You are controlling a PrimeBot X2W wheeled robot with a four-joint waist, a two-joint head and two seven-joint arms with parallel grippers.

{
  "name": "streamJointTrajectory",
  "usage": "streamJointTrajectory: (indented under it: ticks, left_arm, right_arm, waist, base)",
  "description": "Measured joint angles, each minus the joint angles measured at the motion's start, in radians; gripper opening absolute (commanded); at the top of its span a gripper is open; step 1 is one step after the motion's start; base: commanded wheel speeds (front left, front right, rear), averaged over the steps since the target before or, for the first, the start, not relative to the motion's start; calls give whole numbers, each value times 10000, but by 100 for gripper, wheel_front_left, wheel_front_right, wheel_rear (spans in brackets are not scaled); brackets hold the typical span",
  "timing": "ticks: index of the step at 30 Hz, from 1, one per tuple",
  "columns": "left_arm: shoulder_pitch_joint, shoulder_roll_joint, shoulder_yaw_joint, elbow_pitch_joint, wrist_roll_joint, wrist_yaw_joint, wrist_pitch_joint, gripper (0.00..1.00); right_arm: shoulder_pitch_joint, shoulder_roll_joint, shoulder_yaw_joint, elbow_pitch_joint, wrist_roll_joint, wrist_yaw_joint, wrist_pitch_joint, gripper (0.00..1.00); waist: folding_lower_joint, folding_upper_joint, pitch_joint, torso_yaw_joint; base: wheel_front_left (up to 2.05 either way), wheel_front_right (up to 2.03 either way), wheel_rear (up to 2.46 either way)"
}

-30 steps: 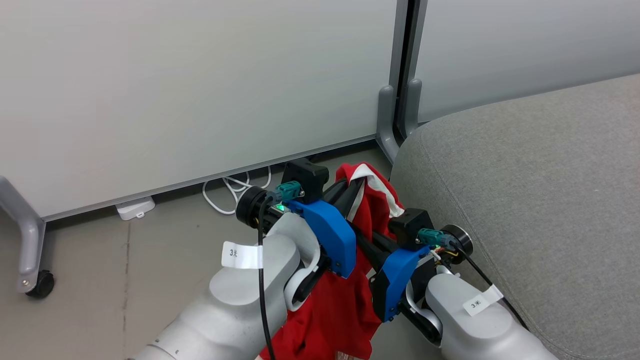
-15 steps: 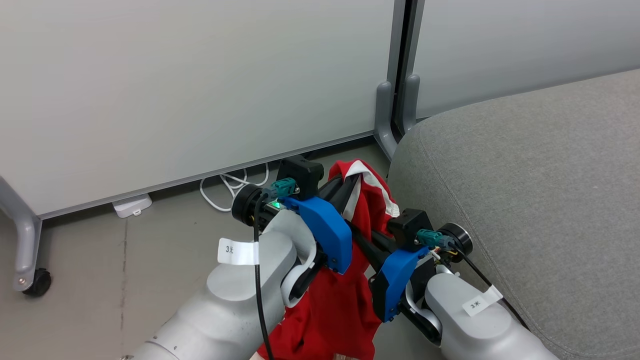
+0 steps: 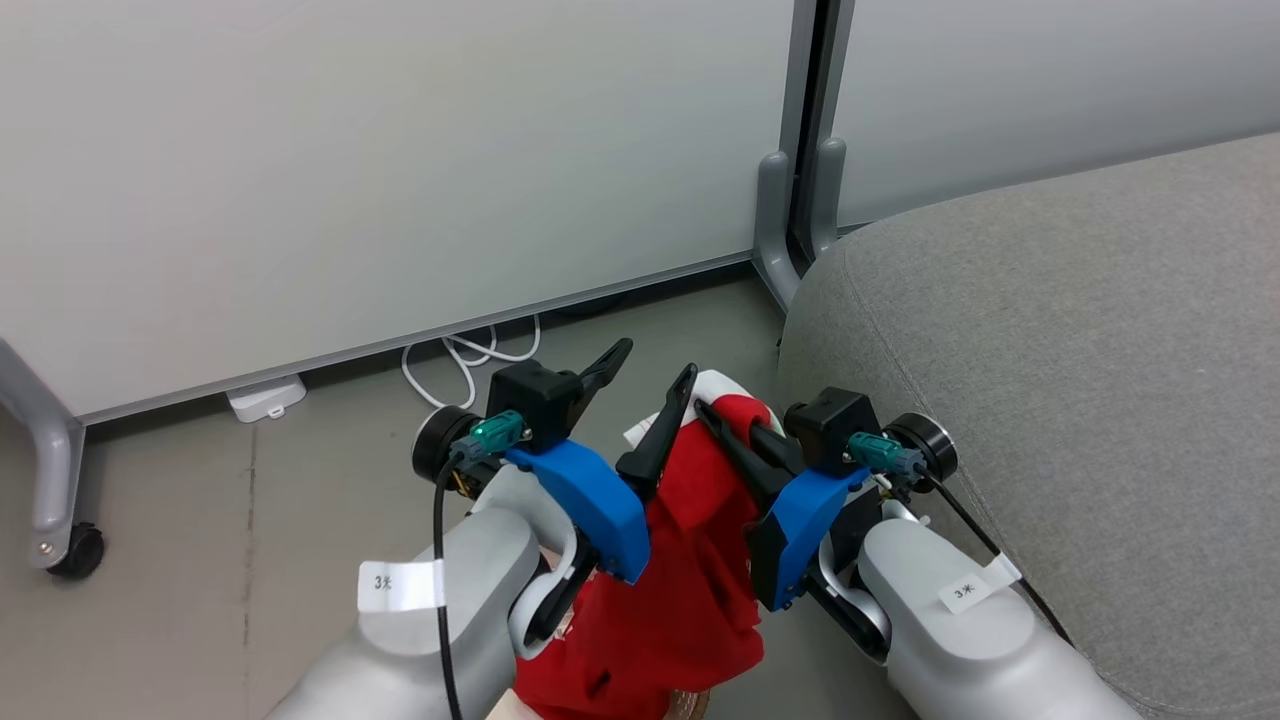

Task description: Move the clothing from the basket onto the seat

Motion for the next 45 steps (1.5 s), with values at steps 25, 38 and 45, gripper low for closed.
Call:
streamJointTrajectory:
  ticks: [25,38,45]
  left_arm:
    - [5648,859,5231,-3565,3977,-86,-15,100]
    - [6541,274,6581,-3787,4842,-477,-15,100]
    - [6605,38,6792,-3754,5045,-600,-15,100]
  right_arm:
    - [1046,-2,-2405,-1377,-1473,0,0,0]
    - [1366,-2,-2755,-1716,-1626,0,182,0]
    - [1593,-2,-2953,-1831,-1628,0,278,0]
  waist:
    - [0,0,232,236]
    - [0,0,108,243]
    - [-1,0,85,130]
  base:
    - [0,0,0]
    - [0,0,0]
    - [0,0,0]
